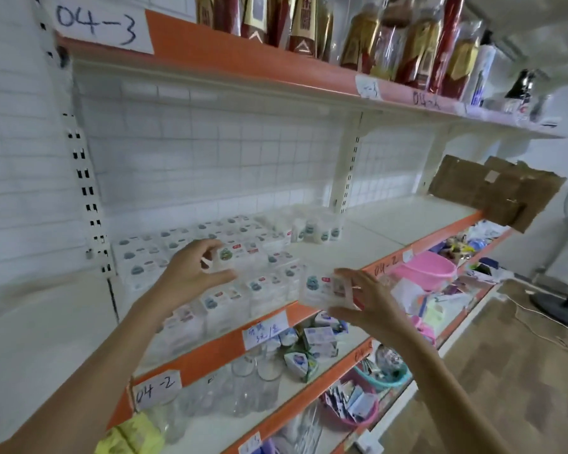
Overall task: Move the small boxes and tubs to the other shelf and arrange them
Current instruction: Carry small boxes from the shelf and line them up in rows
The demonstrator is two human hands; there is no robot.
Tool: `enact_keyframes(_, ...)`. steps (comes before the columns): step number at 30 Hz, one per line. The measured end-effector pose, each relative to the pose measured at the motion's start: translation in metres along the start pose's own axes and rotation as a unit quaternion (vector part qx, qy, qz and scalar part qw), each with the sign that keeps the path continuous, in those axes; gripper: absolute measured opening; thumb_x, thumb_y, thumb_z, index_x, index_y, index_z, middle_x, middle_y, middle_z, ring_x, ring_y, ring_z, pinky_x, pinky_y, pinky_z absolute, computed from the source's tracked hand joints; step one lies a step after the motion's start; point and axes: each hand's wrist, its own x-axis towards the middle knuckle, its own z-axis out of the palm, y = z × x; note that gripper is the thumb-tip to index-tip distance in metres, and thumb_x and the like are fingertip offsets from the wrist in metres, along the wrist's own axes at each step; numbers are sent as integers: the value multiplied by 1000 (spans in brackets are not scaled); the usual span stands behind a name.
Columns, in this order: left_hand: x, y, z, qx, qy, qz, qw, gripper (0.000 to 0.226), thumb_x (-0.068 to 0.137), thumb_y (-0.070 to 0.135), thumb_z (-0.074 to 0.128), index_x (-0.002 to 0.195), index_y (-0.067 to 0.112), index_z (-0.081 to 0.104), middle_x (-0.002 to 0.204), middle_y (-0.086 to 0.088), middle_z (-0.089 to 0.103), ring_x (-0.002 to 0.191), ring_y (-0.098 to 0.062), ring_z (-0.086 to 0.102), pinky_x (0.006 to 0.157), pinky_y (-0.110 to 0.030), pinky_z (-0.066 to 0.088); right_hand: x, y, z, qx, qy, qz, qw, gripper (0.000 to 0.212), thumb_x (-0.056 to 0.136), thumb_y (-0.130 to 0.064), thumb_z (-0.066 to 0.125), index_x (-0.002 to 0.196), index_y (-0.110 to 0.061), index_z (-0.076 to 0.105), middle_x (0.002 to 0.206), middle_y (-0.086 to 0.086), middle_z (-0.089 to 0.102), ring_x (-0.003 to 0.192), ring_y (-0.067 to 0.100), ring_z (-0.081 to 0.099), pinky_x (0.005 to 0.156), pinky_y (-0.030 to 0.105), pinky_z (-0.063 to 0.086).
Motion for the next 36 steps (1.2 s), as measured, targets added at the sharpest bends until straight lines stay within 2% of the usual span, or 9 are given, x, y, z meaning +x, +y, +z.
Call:
enact_keyframes(5, 28, -8, 23, 64, -29, -53, 996, 66, 73, 41, 73, 129, 17, 50, 112, 7, 43, 96, -7, 47, 80, -17, 36, 94, 24, 10, 46, -101, -1, 994, 71, 68, -27, 81, 131, -24, 49, 131, -3, 50, 116, 17, 52, 101, 38, 43)
enact_keyframes(9, 40, -9, 43, 115, -48, -82, 989, 67, 78, 42, 68, 134, 17, 43, 109, 6, 38, 96, -5, 41, 72, -8, 33, 154, 44, 31, 63, -166, -20, 984, 73, 69, -25, 80, 134, -17, 46, 133, 1, 48, 118, 20, 51, 102, 40, 42)
enact_keyframes(12, 48, -9, 53, 129, -27, -103, 986, 69, 81, 41, 66, 138, 15, 38, 117, 3, 42, 102, -5, 38, 83, -13, 30, 185, 56, 42, 62, -199, -50, 977, 75, 69, -23, 80, 135, -17, 44, 133, 2, 46, 119, 21, 49, 102, 39, 41)
enact_keyframes(14, 48, -7, 60, 128, -12, -122, 984, 71, 81, 39, 66, 141, 18, 35, 125, 2, 40, 106, -3, 36, 87, -10, 27, 198, 66, 48, 79, -221, -63, 970, 74, 69, -22, 80, 134, -19, 44, 132, 0, 45, 116, 21, 50, 101, 39, 42)
enact_keyframes(19, 43, -2, 75, 123, 48, -164, 978, 59, 79, 29, 71, 131, 15, 46, 117, 5, 36, 107, -5, 40, 79, 7, 27, 217, 81, 62, 136, -239, -121, 954, 56, 69, -17, 80, 115, -29, 50, 121, -2, 50, 110, 16, 54, 97, 32, 45)
enact_keyframes(27, 44, 0, 89, 140, 92, -213, 963, 48, 79, 22, 72, 123, 13, 53, 109, 1, 43, 104, -17, 50, 81, -5, 35, 232, 91, 79, 180, -249, -140, 941, 52, 67, -14, 81, 110, -25, 55, 120, 3, 47, 105, 16, 56, 92, 34, 50)
enact_keyframes(32, 46, -2, 92, 99, 110, -245, 958, 48, 76, 13, 74, 120, 11, 54, 104, 9, 42, 109, -19, 51, 97, -26, 42, 234, 91, 81, 197, -261, -124, 937, 51, 66, -8, 81, 107, -22, 54, 118, 5, 46, 98, 12, 57, 75, 13, 48)
enact_keyframes(34, 47, -5, 93, 93, 112, -253, 956, 48, 75, 10, 74, 119, 10, 54, 109, 2, 43, 109, -19, 51, 98, -27, 42, 234, 89, 81, 213, -273, -115, 931, 50, 67, -4, 79, 107, -20, 54, 118, 6, 49, 93, 8, 58, 68, 11, 49)
enact_keyframes(36, 48, -7, 93, 79, 112, -259, 956, 48, 75, 8, 73, 118, 11, 54, 112, -1, 42, 110, -18, 51, 98, -27, 43, 232, 87, 81, 217, -273, -105, 931, 51, 67, -6, 79, 108, -22, 54, 121, 8, 49, 96, 13, 58, 74, 16, 51)
